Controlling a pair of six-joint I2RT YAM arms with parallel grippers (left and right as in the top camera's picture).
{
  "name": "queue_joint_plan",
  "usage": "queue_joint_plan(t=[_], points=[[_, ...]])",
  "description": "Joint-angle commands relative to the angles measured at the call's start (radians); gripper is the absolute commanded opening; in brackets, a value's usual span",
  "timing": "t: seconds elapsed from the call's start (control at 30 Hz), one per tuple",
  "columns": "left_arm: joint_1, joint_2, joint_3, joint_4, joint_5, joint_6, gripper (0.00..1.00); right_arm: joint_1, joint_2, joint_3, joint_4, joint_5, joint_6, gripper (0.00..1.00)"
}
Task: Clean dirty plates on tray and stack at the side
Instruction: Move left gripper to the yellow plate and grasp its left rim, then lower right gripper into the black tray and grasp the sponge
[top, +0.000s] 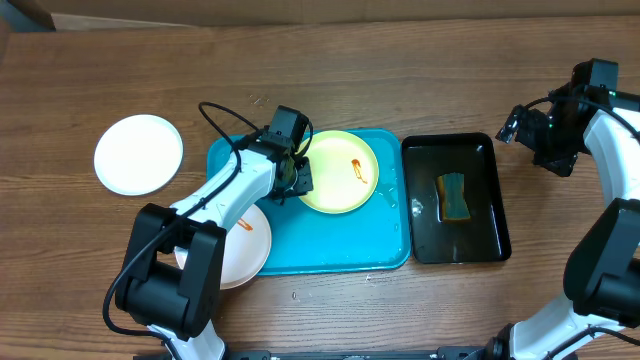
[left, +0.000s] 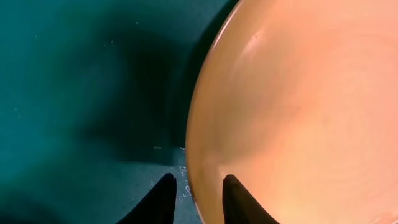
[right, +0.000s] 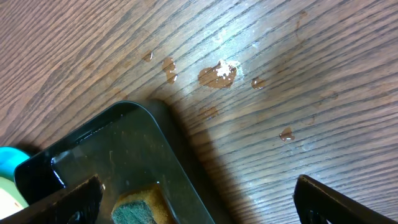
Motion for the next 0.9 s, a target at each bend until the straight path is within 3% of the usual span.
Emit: queue_joint_plan(t=[0.0, 0.13, 0.33, 0.73, 0.87], points=[[-0.002, -0.005, -0.034, 0.023, -0.020, -0.026, 0.24, -0.002, -0.001, 0.028, 0.006, -0.008, 0.000, 1.00], [-0.002, -0.005, -0.043, 0.035, -0.021, -0.031, 0.12, -0.002, -0.001, 0.028, 0.006, -0.008, 0.000, 1.00], [-0.002, -0.005, -0.043, 0.043, -0.020, -0.023, 0.04, -0.002, -0.001, 0.028, 0.006, -0.008, 0.001, 1.00], [-0.002, -0.005, -0.043, 0.049, -0.023, 0.023, 0.04, -0.002, -0.001, 0.028, 0.006, -0.008, 0.001, 1.00], [-0.002, -0.005, -0.043, 0.050, -0.023, 0.026, 0.04, -0.001, -0.001, 0.028, 0.080, -0.023, 0.002, 1.00]])
